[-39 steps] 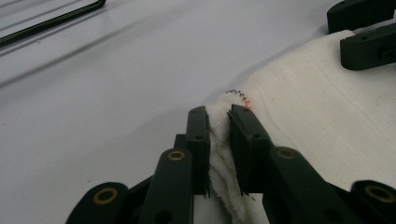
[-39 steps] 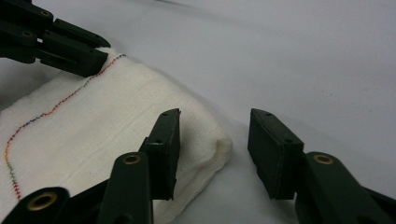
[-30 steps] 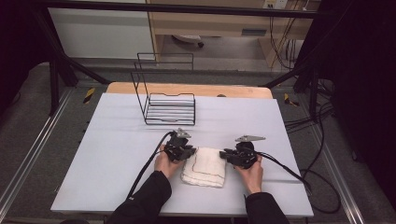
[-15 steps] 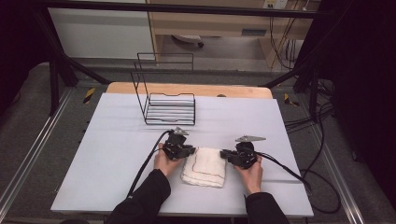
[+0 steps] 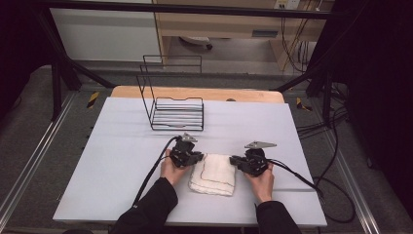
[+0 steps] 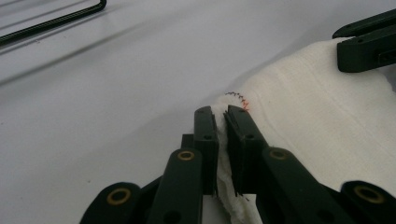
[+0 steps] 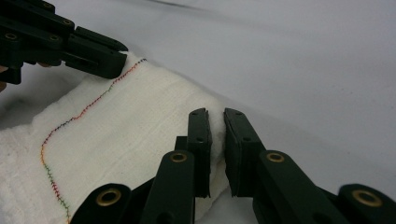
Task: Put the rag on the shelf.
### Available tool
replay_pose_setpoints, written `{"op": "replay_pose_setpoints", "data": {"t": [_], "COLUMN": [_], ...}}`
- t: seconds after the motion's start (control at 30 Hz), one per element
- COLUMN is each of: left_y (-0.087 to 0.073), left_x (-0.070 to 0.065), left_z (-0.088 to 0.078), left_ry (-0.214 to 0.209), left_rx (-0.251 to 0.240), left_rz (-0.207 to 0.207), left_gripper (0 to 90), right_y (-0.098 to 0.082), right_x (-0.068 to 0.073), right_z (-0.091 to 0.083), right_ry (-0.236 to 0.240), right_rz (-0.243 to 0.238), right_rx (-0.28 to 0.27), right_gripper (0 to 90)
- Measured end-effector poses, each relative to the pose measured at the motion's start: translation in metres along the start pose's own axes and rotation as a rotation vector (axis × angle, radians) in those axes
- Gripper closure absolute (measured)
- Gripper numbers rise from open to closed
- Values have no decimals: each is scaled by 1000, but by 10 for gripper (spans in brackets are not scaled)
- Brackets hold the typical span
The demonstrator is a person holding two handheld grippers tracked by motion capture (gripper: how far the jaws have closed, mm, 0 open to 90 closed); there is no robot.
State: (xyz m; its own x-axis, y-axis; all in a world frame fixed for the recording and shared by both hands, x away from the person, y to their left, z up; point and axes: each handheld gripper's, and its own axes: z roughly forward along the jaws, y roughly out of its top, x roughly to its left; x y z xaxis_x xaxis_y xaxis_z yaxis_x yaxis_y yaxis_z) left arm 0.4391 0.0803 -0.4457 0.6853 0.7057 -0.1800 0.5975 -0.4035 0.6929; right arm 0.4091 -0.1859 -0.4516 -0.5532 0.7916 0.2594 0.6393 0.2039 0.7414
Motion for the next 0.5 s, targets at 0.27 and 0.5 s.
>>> {"op": "replay_pose_setpoints", "data": {"t": [0.27,0.5], "left_y": [0,-1], "left_x": [1,0], "left_z": [-10,-19], "left_ry": [-9,-29], "left_rx": [-36,-75], "left_rz": [-7,-18], "left_gripper": [826,828], "right_y": [3,5], "right_x": [5,9], "right_z": [-7,-15], "right_ry": [9,23], "right_rz": [-15,-13], "right_rx": [-30,-60], "right_gripper": [818,818]}}
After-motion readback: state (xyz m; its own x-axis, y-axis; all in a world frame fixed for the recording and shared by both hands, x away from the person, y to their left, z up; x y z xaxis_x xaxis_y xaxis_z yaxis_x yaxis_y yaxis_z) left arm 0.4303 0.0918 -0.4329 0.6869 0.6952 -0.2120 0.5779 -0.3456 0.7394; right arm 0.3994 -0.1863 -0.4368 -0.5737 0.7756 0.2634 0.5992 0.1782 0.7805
